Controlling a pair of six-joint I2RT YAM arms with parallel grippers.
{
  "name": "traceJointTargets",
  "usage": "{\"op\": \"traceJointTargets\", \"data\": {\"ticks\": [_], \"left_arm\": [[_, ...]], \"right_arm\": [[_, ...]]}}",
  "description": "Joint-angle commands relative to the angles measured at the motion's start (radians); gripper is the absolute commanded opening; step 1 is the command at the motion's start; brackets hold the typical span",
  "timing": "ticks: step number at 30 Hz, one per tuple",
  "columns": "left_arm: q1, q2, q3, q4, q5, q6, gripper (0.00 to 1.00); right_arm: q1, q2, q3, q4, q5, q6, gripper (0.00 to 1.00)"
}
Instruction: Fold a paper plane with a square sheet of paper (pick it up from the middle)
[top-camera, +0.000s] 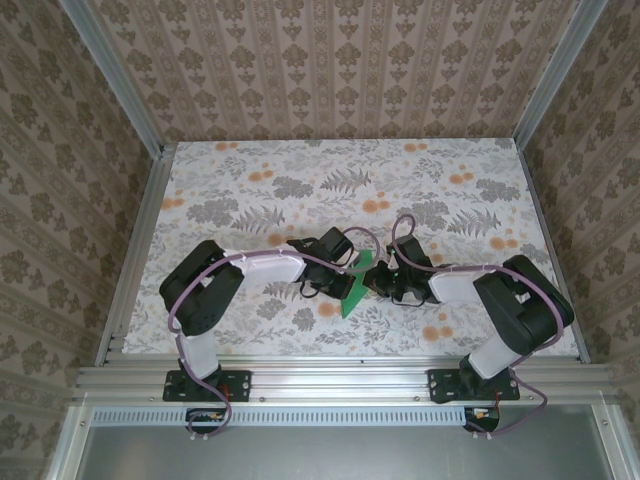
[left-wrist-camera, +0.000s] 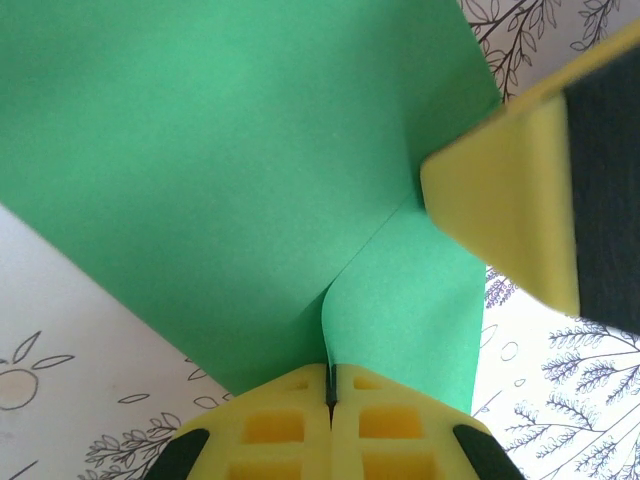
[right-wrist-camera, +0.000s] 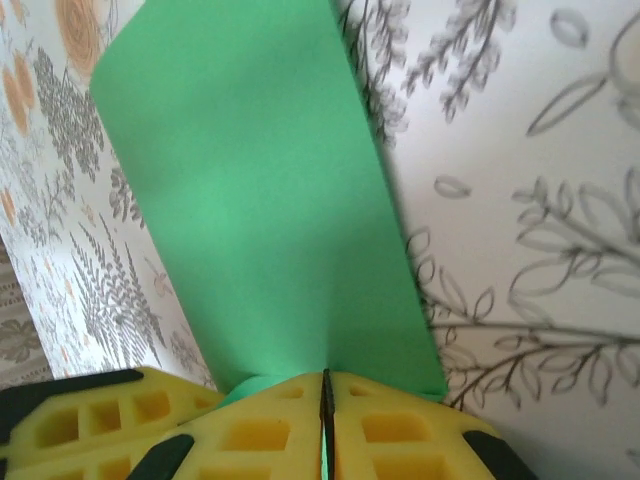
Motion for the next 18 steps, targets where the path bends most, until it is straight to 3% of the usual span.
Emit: {"op": "traceJointTargets", "data": {"ticks": [1, 7, 18], "left_arm": [[0.009, 0.043, -0.024, -0.097, -0.057, 0.001, 0.0], [0.009, 0.038, -0.027, -0.1, -0.059, 0.001, 0.0], [0.011, 0.034, -0.021, -0.101, -0.06, 0.002, 0.0]], "right_arm": [[-0.005, 0.01, 0.018, -0.051, -0.01, -0.033, 0.11], [-0.035, -0.065, 0.066, -0.108, -0.026, -0.063, 0.12], [-0.075, 0.071, 0.061, -0.088, -0.02, -0.099, 0.11]]}}
